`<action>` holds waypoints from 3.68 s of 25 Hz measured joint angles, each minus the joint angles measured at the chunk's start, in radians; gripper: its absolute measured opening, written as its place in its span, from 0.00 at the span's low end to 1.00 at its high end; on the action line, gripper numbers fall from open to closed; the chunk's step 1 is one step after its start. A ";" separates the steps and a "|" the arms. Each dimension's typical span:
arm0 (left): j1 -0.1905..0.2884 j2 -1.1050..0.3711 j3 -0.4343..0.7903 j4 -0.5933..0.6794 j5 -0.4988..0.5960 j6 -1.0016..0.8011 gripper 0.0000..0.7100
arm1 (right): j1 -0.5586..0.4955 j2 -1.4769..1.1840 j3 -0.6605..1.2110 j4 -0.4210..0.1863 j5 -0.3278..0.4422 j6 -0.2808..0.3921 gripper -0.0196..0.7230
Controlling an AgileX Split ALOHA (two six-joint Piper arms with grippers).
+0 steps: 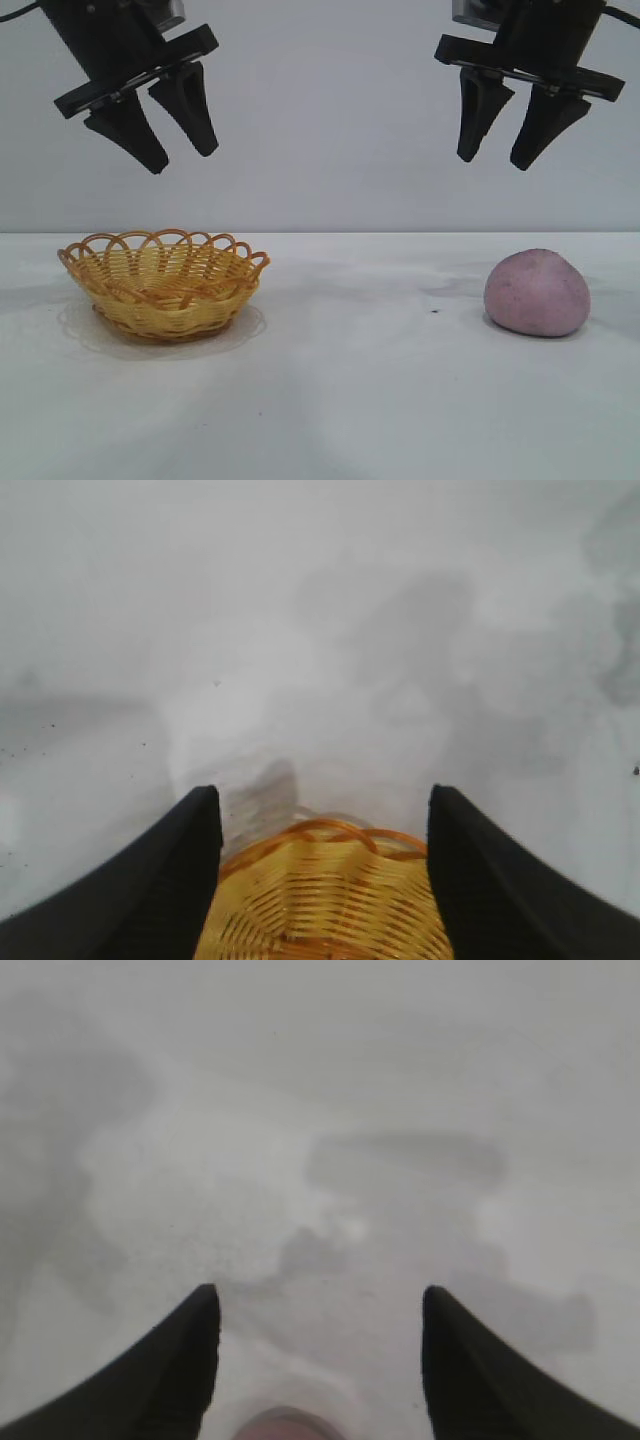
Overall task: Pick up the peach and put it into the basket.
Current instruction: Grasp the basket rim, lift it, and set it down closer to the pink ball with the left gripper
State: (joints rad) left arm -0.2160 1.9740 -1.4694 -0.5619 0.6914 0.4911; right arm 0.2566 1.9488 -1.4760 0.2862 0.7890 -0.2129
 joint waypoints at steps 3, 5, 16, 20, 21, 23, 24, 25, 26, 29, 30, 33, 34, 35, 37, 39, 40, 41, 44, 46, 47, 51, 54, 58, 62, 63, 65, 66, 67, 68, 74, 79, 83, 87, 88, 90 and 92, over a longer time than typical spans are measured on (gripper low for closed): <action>0.000 0.000 0.000 0.000 0.000 0.000 0.59 | 0.000 0.000 0.000 0.000 0.000 0.000 0.52; 0.000 0.000 0.000 0.000 0.000 0.000 0.59 | 0.000 0.000 0.000 0.000 0.000 0.000 0.52; 0.000 0.000 0.000 0.001 0.000 0.000 0.59 | 0.000 0.000 0.000 0.000 0.000 0.000 0.52; 0.000 0.000 0.000 0.001 0.002 0.000 0.59 | 0.000 0.000 0.000 0.000 0.000 0.000 0.52; 0.000 0.000 0.000 0.001 0.002 0.000 0.59 | 0.000 0.000 0.000 0.000 0.000 0.000 0.52; 0.000 0.000 0.000 0.002 0.003 0.000 0.59 | 0.000 0.000 0.000 0.000 0.000 0.000 0.52; 0.000 0.000 0.000 0.002 0.004 0.000 0.59 | 0.000 0.000 0.000 0.000 0.000 0.000 0.52; 0.000 0.000 0.000 0.002 0.004 0.000 0.59 | 0.000 0.000 0.000 0.000 0.000 0.000 0.52; 0.000 0.000 0.000 0.002 0.004 -0.001 0.59 | 0.000 0.000 0.000 0.000 0.000 0.000 0.52; 0.000 0.000 0.000 0.003 0.007 -0.001 0.59 | 0.000 0.000 0.000 0.000 0.000 0.000 0.52; 0.000 0.000 0.000 0.005 0.011 -0.001 0.59 | 0.000 0.000 0.000 0.000 0.000 0.000 0.52; 0.000 0.000 -0.010 0.075 0.049 0.000 0.59 | 0.000 0.000 0.000 -0.001 0.000 0.000 0.52; 0.000 0.000 -0.020 0.109 0.073 0.000 0.59 | 0.000 0.000 0.000 -0.001 0.000 0.000 0.52; 0.000 0.000 -0.037 0.150 0.107 0.000 0.59 | 0.000 0.000 0.000 -0.001 0.000 0.000 0.52; 0.000 0.011 -0.078 0.220 0.187 0.000 0.59 | 0.000 0.000 0.000 -0.001 0.000 0.000 0.52; 0.000 0.031 -0.128 0.274 0.267 0.000 0.59 | 0.000 0.000 0.000 -0.001 0.000 0.000 0.52; 0.000 0.044 -0.151 0.293 0.309 0.003 0.59 | 0.000 0.000 0.000 -0.001 0.000 0.000 0.52; 0.000 0.056 -0.168 0.305 0.341 0.007 0.59 | 0.000 0.000 0.000 -0.002 0.000 0.000 0.52; 0.000 0.097 -0.216 0.343 0.429 0.050 0.59 | 0.000 0.000 0.000 -0.002 0.002 0.000 0.52; 0.000 0.120 -0.241 0.348 0.464 0.093 0.59 | 0.000 0.000 0.000 -0.002 0.004 0.000 0.52; 0.000 0.130 -0.250 0.348 0.472 0.109 0.59 | 0.000 0.000 0.000 -0.002 0.004 0.000 0.52; 0.000 0.168 -0.284 0.352 0.485 0.141 0.59 | 0.000 0.000 0.000 -0.002 0.006 0.000 0.52; 0.000 0.199 -0.301 0.353 0.499 0.152 0.59 | 0.000 0.000 0.000 -0.002 0.007 0.000 0.52; 0.000 0.241 -0.308 0.358 0.504 0.160 0.59 | 0.000 0.000 0.000 -0.002 0.007 0.000 0.52; -0.002 0.276 -0.312 0.370 0.502 0.160 0.49 | 0.000 0.006 0.000 -0.002 0.007 0.000 0.52; -0.004 0.283 -0.312 0.377 0.502 0.160 0.41 | 0.000 0.008 0.000 -0.004 0.008 0.000 0.52; -0.018 0.290 -0.312 0.398 0.500 0.160 0.19 | 0.000 0.010 0.000 -0.004 0.008 0.000 0.52; -0.026 0.292 -0.312 0.402 0.502 0.160 0.13 | 0.000 0.010 0.000 -0.004 0.008 0.000 0.52; -0.034 0.292 -0.314 0.402 0.504 0.158 0.08 | 0.000 0.010 0.000 -0.004 0.008 0.000 0.52; -0.039 0.292 -0.314 0.402 0.508 0.145 0.08 | 0.000 0.010 0.000 -0.004 0.008 0.000 0.52; -0.059 0.254 -0.316 0.399 0.523 -0.108 0.00 | 0.000 0.010 0.000 -0.006 0.008 0.000 0.52; -0.059 0.198 -0.313 0.380 0.526 -0.336 0.00 | 0.000 0.010 0.000 -0.006 0.008 0.000 0.52; -0.059 0.123 -0.238 0.268 0.508 -0.416 0.00 | 0.000 0.010 0.000 -0.006 0.008 0.000 0.52; -0.059 0.029 -0.069 0.134 0.368 -0.434 0.00 | 0.000 0.010 0.000 -0.006 0.008 0.000 0.52; -0.059 0.003 -0.012 0.098 0.331 -0.434 0.00 | 0.000 0.010 0.000 -0.006 0.008 0.000 0.52; -0.059 -0.046 0.095 0.026 0.248 -0.424 0.00 | 0.000 0.010 0.000 -0.006 0.008 0.000 0.52; -0.059 -0.088 0.202 -0.045 0.186 -0.408 0.00 | 0.000 0.010 0.000 -0.006 0.006 0.000 0.52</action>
State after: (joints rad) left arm -0.2747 1.8855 -1.2677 -0.6068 0.8775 0.0828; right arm 0.2566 1.9591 -1.4760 0.2801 0.7952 -0.2129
